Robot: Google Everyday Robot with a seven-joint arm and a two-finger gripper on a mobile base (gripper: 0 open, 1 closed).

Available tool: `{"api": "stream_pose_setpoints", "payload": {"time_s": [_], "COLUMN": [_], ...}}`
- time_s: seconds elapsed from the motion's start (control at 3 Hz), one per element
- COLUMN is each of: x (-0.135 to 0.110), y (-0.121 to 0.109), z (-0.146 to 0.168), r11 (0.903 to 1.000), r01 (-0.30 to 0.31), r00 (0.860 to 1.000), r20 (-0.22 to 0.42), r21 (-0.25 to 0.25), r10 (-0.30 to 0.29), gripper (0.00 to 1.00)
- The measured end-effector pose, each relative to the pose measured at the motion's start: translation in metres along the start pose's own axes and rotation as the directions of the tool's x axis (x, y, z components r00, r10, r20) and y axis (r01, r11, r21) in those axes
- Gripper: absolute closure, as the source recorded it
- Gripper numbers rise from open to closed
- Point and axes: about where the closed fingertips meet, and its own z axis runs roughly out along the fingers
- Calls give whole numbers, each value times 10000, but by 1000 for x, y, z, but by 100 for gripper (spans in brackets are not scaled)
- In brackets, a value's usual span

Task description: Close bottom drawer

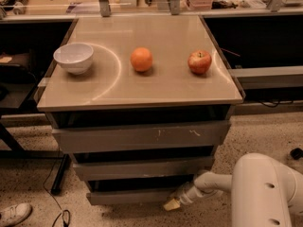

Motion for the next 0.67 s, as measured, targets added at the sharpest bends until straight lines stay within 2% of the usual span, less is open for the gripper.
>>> {"api": "stream_pose_setpoints", "payload": {"time_s": [0.33,0.67], "x": [0,0], "y": [0,0], "z": [0,0], "r11": [10000,10000], "r01": [0,0], "r00": [10000,10000], "r20": [0,0], "r21": [0,-1], "r10": [0,0], "gripper": [0,0]}}
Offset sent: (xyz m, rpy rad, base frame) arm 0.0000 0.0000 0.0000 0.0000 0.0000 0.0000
